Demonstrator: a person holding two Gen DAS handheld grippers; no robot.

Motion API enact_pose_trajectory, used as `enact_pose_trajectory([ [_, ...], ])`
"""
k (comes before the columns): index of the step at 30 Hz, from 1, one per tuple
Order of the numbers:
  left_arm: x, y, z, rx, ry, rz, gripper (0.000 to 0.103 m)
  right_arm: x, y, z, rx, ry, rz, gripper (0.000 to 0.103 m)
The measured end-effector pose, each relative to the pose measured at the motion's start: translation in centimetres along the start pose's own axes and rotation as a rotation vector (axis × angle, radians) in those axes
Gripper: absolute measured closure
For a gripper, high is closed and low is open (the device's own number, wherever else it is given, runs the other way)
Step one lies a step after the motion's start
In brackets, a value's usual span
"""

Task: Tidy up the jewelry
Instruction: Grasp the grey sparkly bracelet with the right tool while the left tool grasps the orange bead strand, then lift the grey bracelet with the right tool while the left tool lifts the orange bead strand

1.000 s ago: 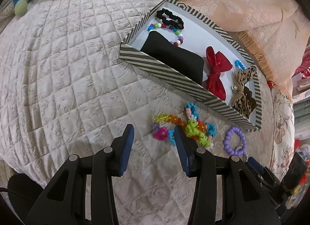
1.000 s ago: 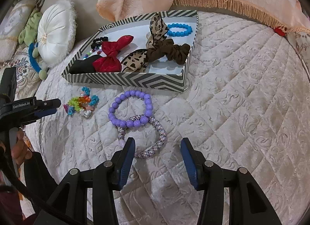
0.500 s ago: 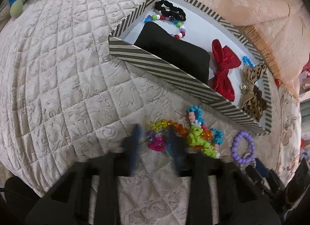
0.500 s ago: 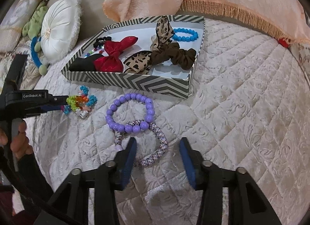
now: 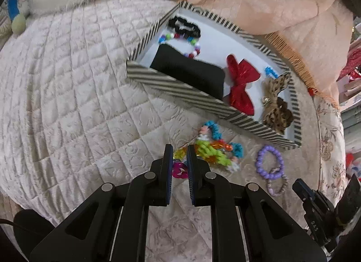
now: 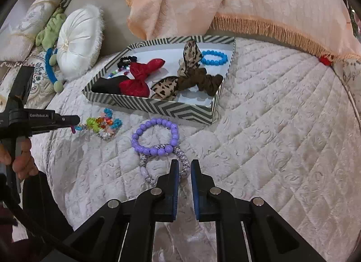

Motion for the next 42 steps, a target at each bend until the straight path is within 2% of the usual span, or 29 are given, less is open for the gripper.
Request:
enact_pose_trajectory([
  [3, 1.0, 0.1, -0.1, -0.004, -0.013, 0.008, 0.092, -0.4, 0.2, 0.2, -0.015, 0.026, -0.021, 0.093],
  [8, 2.3, -0.1, -0.1, -0.008, -0.032, 0.016, 0.092, -2.0, 0.5, 0.3, 0.026, 0.089, 0.028, 0.091],
  [12, 3.4, -0.1, -0.2, -0.013, -0.050, 0.019, 0.092, -3.8, 0.2, 0.3, 0.070, 0.159, 0.072, 0.082],
  [14, 3.9, -0.2, -0.4, -0.016, -0.057, 0.025, 0.092, -4.2, 0.3, 0.2, 0.093, 0.169, 0.072, 0.082],
  [16, 4.3, -0.2, -0.5, -0.021, -0.063, 0.025, 0.092, -4.2, 0.4, 0.1, 0.124, 0.170, 0.079, 0.083],
  [18, 4.6, -0.2, -0.5, -0.021, -0.066, 0.027, 0.092, -4.0, 0.6, 0.3, 0.157, 0.171, 0.086, 0.091],
  [20, 5.0, -0.1, -0.6, -0.018, -0.071, 0.034, 0.092, -3.3, 0.7, 0.4, 0.158, 0.160, 0.077, 0.093],
  [24, 5.9, -0.2, -0.7, -0.021, -0.083, 0.040, 0.092, -0.7, 0.6, 0.5, 0.136, 0.116, 0.051, 0.093],
  [32, 7.3, -0.8, -0.9, -0.036, -0.107, 0.041, 0.092, 3.8, 0.9, 0.0, 0.174, 0.053, 0.058, 0.094],
  [38, 7.9, -1.3, -0.9, -0.044, -0.115, 0.044, 0.092, 2.4, 1.1, 0.3, 0.169, 0.105, 0.021, 0.093],
  [42, 7.9, -1.3, -0.6, -0.048, -0.108, 0.042, 0.092, -0.6, 0.7, 1.6, 0.195, 0.199, 0.047, 0.088],
])
Point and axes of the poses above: each gripper's, at about its wrist camera, not at the fingertips, and x roughly against the way its jaws point, y to its left, z to its underside, the point moved 9 cm from there along -x, roughly the way its jaws point, and after that the axes turned 4 degrees about -z, right-handed, at the moved point
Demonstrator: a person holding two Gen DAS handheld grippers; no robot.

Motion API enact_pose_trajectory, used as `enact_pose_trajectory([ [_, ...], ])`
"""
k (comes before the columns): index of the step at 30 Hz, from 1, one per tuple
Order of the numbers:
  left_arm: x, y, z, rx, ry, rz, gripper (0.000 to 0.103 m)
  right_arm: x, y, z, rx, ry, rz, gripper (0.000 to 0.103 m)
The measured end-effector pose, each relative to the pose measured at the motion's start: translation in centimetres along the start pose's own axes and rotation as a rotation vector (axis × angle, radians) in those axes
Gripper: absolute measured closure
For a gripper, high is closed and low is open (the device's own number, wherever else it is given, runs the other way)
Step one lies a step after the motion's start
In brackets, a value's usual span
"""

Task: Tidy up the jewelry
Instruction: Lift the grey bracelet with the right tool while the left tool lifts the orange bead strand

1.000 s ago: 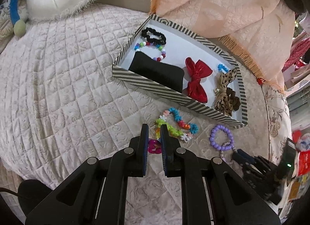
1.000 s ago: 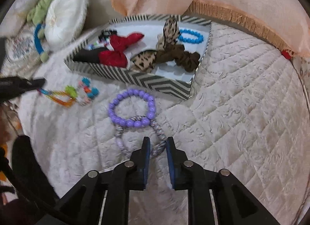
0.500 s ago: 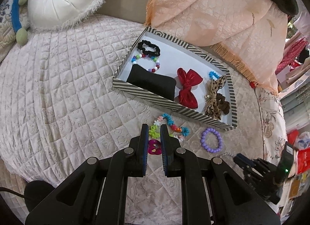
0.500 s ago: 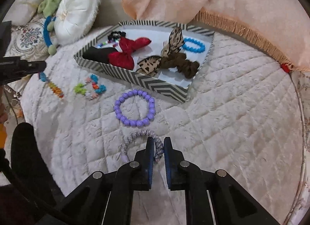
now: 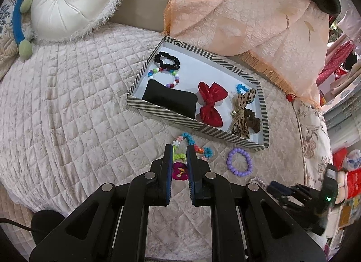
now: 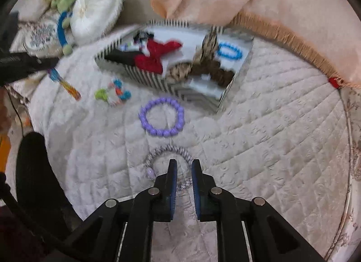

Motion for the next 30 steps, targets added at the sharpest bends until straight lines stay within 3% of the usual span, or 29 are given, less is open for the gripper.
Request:
enact_pose_trajectory([
  [3, -0.1, 0.4, 0.0, 0.006, 0.005, -0.003, 0.092, -1.7, -0.8, 0.0, 0.009, 0.045, 0.027, 0.087],
  [8, -0.5, 0.8, 0.1, 0.025, 0.015, -0.001, 0.092, -2.8, -1.0, -0.3, 0.025, 0.053, -0.011, 0.088],
  [12, -0.7, 0.5, 0.1, 0.019, 0.018, 0.002, 0.092, -1.4, -0.8, -0.6, 0.035, 0.024, -0.027, 0.095],
  [19, -0.9, 0.4, -0.1, 0.010, 0.021, 0.005, 0.092, 1.1, -0.9, -0.4, 0.020, -0.018, -0.038, 0.096],
  [23, -2.2, 1.2, 1.2, -0.014, 0.068, -0.009, 0.091, 0.8, -0.5, 0.6, 0.025, 0.001, -0.054, 0.096],
  [26, -4.1, 3.0, 2.6, -0.021, 0.135, -0.059, 0.080, -0.2, -0.4, 1.3, 0.023, 0.031, -0.060, 0.096],
  [27, -4.7, 3.7, 3.1, -0.023, 0.154, -0.073, 0.069, -0.6, -0.4, 1.5, 0.030, 0.039, -0.051, 0.096],
  [28, -5.1, 4.3, 3.5, -0.022, 0.168, -0.082, 0.064, -0.8, -0.4, 1.7, 0.036, 0.043, -0.046, 0.096],
  [30, -5.6, 5.5, 4.1, -0.016, 0.186, -0.101, 0.064, -1.1, -0.5, 1.7, 0.044, 0.050, -0.043, 0.096],
])
Point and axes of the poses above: each gripper's, at about its wrist camera, not at the fingertips, and x roughly against the way its jaws point, y to its left, z to its underside, the point moved 9 cm from there along -x, roughly the way its jaws point, and after that the axes turned 4 degrees about -z, right-handed, at the moved point
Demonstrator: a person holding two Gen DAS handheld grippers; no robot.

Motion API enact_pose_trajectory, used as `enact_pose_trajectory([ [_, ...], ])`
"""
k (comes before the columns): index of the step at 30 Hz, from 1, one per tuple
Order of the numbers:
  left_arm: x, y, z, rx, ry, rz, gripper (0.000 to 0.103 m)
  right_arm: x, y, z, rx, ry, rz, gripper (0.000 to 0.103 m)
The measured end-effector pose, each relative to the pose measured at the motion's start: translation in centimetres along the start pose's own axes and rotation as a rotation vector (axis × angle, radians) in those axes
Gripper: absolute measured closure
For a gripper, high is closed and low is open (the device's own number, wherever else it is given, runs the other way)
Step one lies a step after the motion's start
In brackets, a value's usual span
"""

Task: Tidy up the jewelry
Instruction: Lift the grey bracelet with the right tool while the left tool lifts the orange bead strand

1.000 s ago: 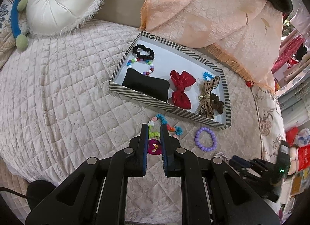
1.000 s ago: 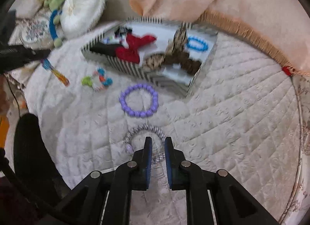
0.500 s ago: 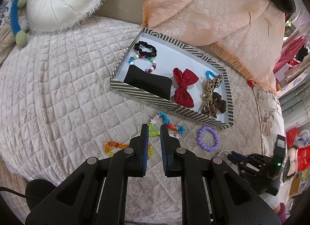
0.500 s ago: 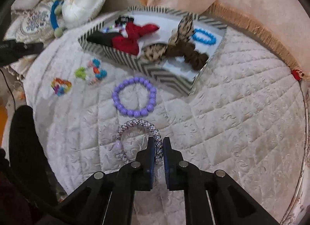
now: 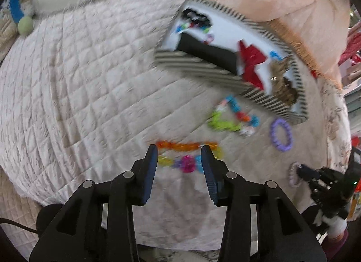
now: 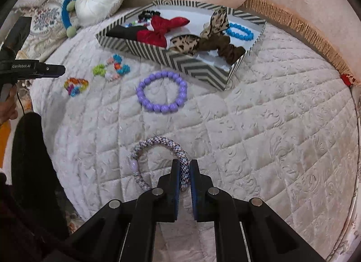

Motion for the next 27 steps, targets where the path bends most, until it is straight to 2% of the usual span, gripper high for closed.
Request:
enact_pose_trajectory([
  [5, -1.7, 1.1, 0.8, -0.006, 0.044, -0.045, 0.060, -0.8, 0.1, -0.6, 0.031, 0.006, 0.011, 0.094],
  [11, -3.5, 1.1, 0.1, 0.026, 0.041, -0.074, 0.061, -1.2, 0.2, -1.0, 0.048, 0.009, 0.004, 0.093],
  [12, -3.5, 1.0, -0.2, 0.026, 0.025, -0.075, 0.072, -1.1, 0.3, -1.0, 0.055, 0.007, 0.008, 0.094],
  [13, -3.5, 0.9, -0.4, 0.016, 0.017, -0.081, 0.089, -1.1, 0.4, -1.2, 0.060, 0.006, 0.014, 0.094],
  [15, -3.5, 0.6, -0.5, 0.011, 0.012, -0.087, 0.095, -0.7, 0.6, -1.3, 0.069, -0.003, 0.023, 0.095],
  [20, -0.9, -1.1, -1.1, -0.013, -0.037, -0.020, 0.095, 1.3, 1.0, -1.8, 0.063, -0.043, 0.008, 0.096],
  [27, 4.0, -3.5, -2.6, -0.068, -0.125, 0.034, 0.095, 5.4, 1.6, -3.6, 0.079, -0.132, 0.011, 0.096],
])
Point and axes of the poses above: each gripper's, at about its wrist camera, not at the fingertips, and x roughly against the way its jaws point, y to its left, z to its underside, the point moved 9 cm from there along -x, roughly the way its jaws point, and after that the axes turned 4 degrees about -z, right-handed, at the moved point
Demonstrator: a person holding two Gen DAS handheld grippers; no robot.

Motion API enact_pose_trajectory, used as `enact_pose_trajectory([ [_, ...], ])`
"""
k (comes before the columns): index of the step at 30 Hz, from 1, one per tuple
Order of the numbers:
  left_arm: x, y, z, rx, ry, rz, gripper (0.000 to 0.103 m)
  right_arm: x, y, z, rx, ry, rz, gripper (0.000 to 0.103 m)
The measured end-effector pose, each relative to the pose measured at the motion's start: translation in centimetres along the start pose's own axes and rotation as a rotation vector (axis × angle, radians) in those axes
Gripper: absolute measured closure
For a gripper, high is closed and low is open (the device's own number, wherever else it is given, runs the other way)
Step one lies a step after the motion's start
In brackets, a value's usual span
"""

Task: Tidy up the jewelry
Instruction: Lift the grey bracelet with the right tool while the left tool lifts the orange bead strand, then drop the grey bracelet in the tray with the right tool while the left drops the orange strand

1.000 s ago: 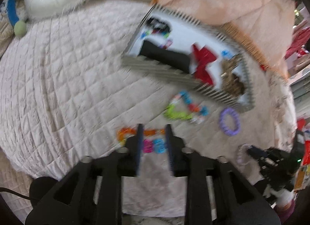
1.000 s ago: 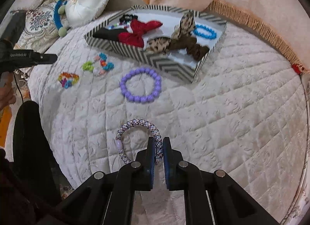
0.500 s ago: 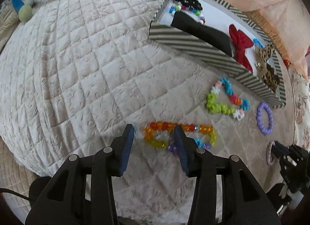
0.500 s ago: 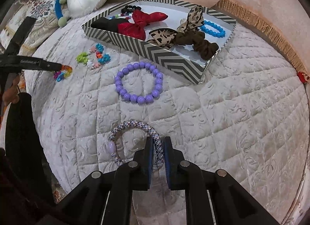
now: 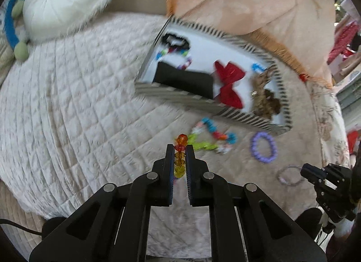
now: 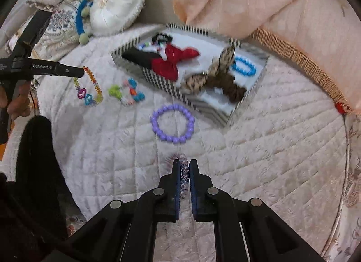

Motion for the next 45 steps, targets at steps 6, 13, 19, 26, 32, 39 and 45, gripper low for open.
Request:
enact_pose_trajectory([
  [6, 1.9, -1.2, -1.8, -0.011, -0.047, 0.006, 0.095, 1.9, -0.4, -1.8, -0.016, -0.051, 0.010, 0.096],
  [13, 3.2, -2.4, -3.4, -0.028, -0.088, 0.005, 0.095, 2.4, -0.6, -2.9, -0.036, -0.033, -0.031, 0.096],
  [19, 3.1, -3.2, -3.4, -0.037, -0.086, 0.019, 0.095, -2.8, -1.5, 1.1, -0.025, 0.161, -0.002, 0.096],
  [26, 2.2, -3.3, -2.6, -0.029, -0.056, 0.024, 0.095, -6.5, -3.1, 2.3, -0.009, 0.281, -0.016, 0.096],
  [32, 2.1, -3.5, -2.6, -0.026, -0.051, 0.031, 0.095, -6.5, -3.7, 1.7, 0.033, 0.316, -0.004, 0.096],
  [39, 1.8, -3.2, -2.5, -0.017, -0.046, 0.043, 0.095, -5.3, -3.7, 1.3, 0.114, 0.261, 0.004, 0.094],
  [45, 1.5, -3.3, -2.4, -0.018, -0.038, 0.051, 0.095, -6.6, -4.3, 3.1, 0.089, 0.319, -0.033, 0.057],
])
Point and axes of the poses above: each gripper's, at about its wrist camera, not at the fingertips, and x roughly against the way its jaws point, y to its left, z to its underside, the point moved 9 cm from there along -x, roughly the way its jaws point, and after that the axes turned 4 degrees about -z, right-handed, at the moved point
